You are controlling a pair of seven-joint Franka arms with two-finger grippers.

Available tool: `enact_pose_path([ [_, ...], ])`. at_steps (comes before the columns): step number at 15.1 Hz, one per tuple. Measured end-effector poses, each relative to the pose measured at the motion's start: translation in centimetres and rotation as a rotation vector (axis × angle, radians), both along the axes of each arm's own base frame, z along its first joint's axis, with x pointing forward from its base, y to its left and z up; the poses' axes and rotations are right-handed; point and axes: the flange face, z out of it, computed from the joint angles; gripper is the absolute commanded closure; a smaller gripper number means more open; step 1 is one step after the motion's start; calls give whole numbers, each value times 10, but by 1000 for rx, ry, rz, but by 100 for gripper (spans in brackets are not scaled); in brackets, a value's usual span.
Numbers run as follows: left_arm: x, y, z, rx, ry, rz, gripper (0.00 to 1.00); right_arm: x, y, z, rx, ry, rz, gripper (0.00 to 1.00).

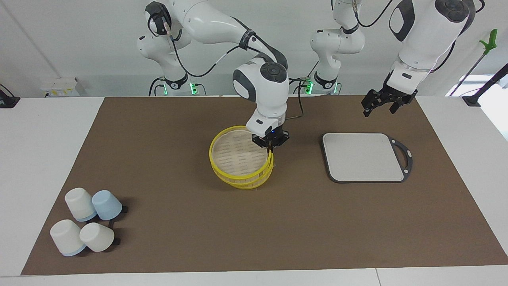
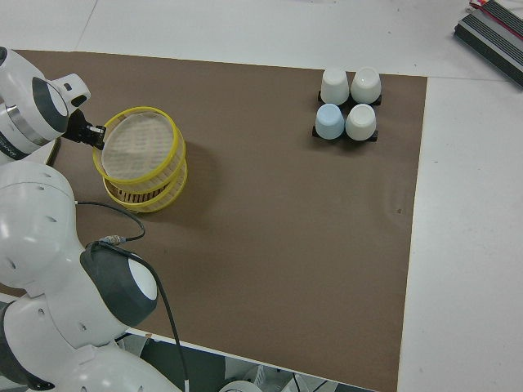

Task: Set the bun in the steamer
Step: 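Lower the yellow-rimmed lid onto the steamer with the right gripper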

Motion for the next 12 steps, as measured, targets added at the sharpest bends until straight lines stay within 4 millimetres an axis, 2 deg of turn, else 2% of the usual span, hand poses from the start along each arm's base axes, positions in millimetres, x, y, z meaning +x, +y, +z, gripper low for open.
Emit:
enact_pose_path([
  [5,-4,0,0,3,23,-7,0,0,0,-12,18,-21,-6,100],
  [12,-4,15,-2,7,38,-9,0,-17,20,-12,46,-41,-51,100],
])
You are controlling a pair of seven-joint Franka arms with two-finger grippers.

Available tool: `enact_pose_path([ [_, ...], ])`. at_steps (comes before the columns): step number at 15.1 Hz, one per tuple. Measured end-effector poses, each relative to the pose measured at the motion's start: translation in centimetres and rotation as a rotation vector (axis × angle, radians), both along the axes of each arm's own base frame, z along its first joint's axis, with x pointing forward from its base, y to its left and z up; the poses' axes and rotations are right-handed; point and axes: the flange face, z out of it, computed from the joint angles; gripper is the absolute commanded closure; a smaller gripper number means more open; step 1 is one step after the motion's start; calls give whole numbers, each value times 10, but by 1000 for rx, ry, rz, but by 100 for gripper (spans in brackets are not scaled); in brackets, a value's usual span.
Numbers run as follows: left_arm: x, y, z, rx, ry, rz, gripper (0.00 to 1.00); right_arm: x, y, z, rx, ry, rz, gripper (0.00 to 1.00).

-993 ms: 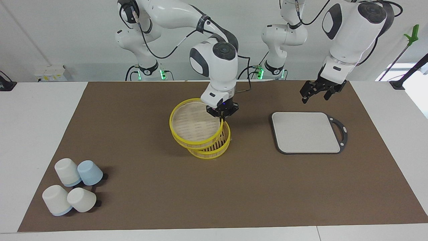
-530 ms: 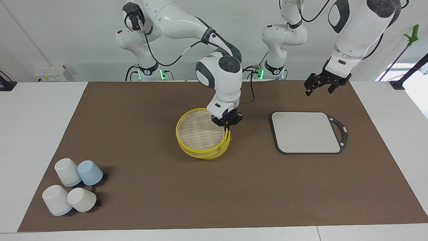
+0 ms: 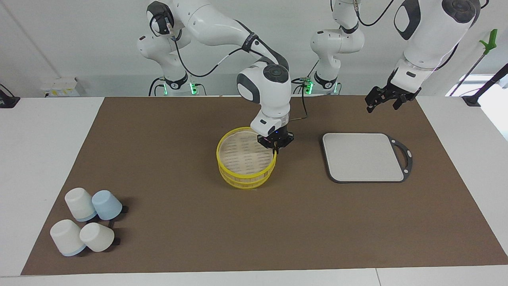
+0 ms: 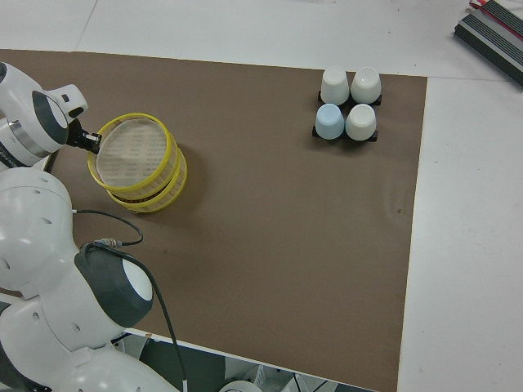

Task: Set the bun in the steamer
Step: 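Lower the yellow-rimmed lid onto the steamer with the right gripper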

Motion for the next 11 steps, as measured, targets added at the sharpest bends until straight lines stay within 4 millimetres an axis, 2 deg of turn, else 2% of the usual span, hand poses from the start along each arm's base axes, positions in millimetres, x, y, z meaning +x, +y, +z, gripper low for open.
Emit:
enact_pose_path([
  [10,-3,-4,12,-19,13,-17,0,-10,-5,-6,-8,8,-5,100],
  [11,-3,-4,12,-23,13,-16,0,-11,-5,-7,-7,7,-6,91],
])
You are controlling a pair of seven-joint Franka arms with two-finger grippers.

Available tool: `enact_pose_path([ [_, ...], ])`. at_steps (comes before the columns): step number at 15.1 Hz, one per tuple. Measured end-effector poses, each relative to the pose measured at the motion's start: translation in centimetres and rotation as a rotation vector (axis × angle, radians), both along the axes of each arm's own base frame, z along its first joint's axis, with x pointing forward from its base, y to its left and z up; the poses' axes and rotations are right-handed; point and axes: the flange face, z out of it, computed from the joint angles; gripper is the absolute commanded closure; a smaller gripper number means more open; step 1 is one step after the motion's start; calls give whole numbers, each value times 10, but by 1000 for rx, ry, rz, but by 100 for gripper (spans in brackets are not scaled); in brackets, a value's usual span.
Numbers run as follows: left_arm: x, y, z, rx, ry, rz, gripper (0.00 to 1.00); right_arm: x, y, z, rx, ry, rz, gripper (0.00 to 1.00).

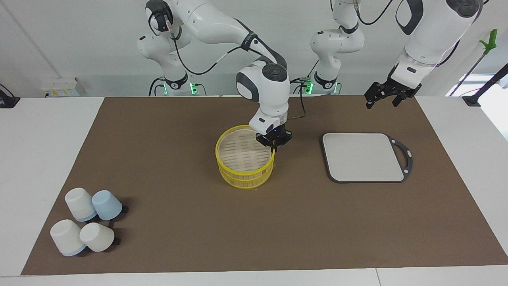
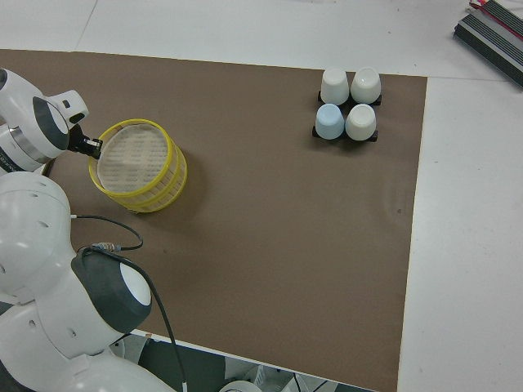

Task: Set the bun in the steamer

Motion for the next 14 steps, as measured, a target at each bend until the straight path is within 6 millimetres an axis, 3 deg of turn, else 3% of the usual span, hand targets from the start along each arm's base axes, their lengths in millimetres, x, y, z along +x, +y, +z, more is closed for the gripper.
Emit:
enact_pose_path([
  [1,0,0,0,-2,0,0,0,0,0,0,1,-2,0,82],
  [2,0,0,0,-3,-1,-1,0,-1,0,0,2,-3,0,65],
  [4,0,0,1,-4,-1,-5,0,-2,-2,-3,-2,2,-3,10],
  [5,0,0,1,-4,-2,-7,0,-3,-2,-5,-4,5,-6,0],
  [9,0,0,1,-5,-3,-17,0,-2,-4,0,2,-3,-17,0],
  [11,0,0,2,-6,-5,-21,0,8,-15,14,9,-19,-38,0],
  [14,1,0,3,-6,-8,-25,0,38,-76,59,1,-35,-89,0],
])
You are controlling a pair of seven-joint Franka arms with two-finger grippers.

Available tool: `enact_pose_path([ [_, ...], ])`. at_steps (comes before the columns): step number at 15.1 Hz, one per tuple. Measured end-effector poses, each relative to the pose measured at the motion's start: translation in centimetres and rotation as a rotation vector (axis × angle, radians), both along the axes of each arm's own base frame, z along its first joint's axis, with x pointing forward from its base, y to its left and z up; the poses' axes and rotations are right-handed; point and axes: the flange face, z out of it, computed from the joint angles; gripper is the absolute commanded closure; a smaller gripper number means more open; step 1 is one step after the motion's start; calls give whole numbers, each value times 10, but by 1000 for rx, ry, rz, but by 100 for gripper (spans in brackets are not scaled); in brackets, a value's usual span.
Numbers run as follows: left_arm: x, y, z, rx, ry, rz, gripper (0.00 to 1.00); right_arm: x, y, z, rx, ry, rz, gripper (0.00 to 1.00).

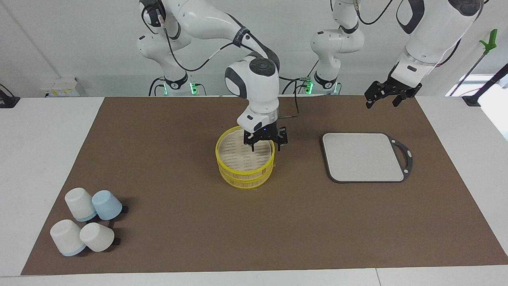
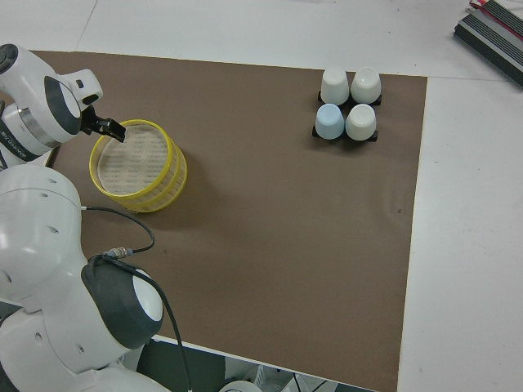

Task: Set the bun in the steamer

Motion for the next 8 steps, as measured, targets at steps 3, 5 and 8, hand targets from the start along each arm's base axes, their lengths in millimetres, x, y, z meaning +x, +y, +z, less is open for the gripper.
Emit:
enact_pose_path([
  [3,0,0,0,0,-1,-4,0,17,-94,58,-31,52,-62,0],
  [5,0,-1,0,0,-1,-6,0,14,-157,90,-55,114,-58,0],
  [8,0,-1,0,0,-1,-7,0,4,-236,120,-80,186,-11,0],
])
